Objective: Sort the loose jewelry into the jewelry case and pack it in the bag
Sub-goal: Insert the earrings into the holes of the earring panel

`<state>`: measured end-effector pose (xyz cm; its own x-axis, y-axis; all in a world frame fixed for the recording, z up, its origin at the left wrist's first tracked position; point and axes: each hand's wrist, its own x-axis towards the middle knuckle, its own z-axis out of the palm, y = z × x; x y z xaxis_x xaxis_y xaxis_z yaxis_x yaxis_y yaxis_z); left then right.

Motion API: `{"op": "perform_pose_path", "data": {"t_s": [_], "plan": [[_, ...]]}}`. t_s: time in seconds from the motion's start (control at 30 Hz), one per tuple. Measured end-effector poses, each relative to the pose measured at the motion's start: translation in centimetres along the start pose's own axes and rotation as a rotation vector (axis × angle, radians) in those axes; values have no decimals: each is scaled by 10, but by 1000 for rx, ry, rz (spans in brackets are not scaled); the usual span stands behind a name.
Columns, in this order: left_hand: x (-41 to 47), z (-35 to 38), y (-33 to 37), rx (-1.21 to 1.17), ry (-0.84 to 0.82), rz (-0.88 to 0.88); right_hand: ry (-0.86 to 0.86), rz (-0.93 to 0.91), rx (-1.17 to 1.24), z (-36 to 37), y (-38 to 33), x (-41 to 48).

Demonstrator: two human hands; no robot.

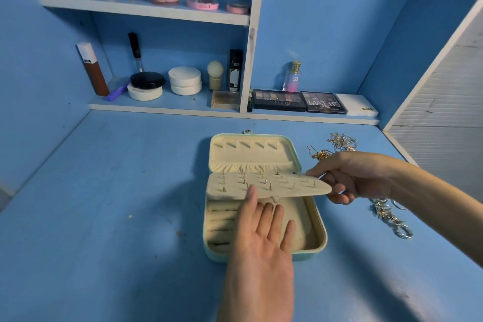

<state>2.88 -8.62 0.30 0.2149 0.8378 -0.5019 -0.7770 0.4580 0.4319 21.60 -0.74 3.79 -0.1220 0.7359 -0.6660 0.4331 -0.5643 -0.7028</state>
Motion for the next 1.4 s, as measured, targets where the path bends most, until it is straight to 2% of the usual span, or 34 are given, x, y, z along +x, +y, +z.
{"op": "perform_pose_path", "data": {"t_s": [0.17, 0.5, 0.57, 0.7, 0.77, 0.8, 0.9, 0.97, 1.03, 1.4], "plan": [[-3, 4, 13, -170, 58, -51, -18, -1, 0, 1, 0, -1], [-2, 5, 27, -177, -16, 68, -17, 18, -121, 2, -1, -4], [-2, 6, 27, -169, -17, 72, 52, 18, -247, 2, -6, -6], [-1, 5, 27, -181, -14, 87, 362, -19, -774, 7, -25, -2], [1, 3, 26, -182, -15, 87, 527, -227, -847, 12, -36, 3], [2, 2, 26, -180, -16, 85, 549, -369, -833, 16, -41, 6], [3, 1, 25, -181, -9, 84, 374, -623, -853, 33, -57, 17], [4, 0, 25, -178, -11, 86, 228, -643, -888, 44, -62, 27], [5, 0, 25, -173, -20, 89, 153, -648, -920, 51, -67, 33], [7, -3, 25, -192, -55, 76, 112, -676, -1031, 59, -76, 34]]}}
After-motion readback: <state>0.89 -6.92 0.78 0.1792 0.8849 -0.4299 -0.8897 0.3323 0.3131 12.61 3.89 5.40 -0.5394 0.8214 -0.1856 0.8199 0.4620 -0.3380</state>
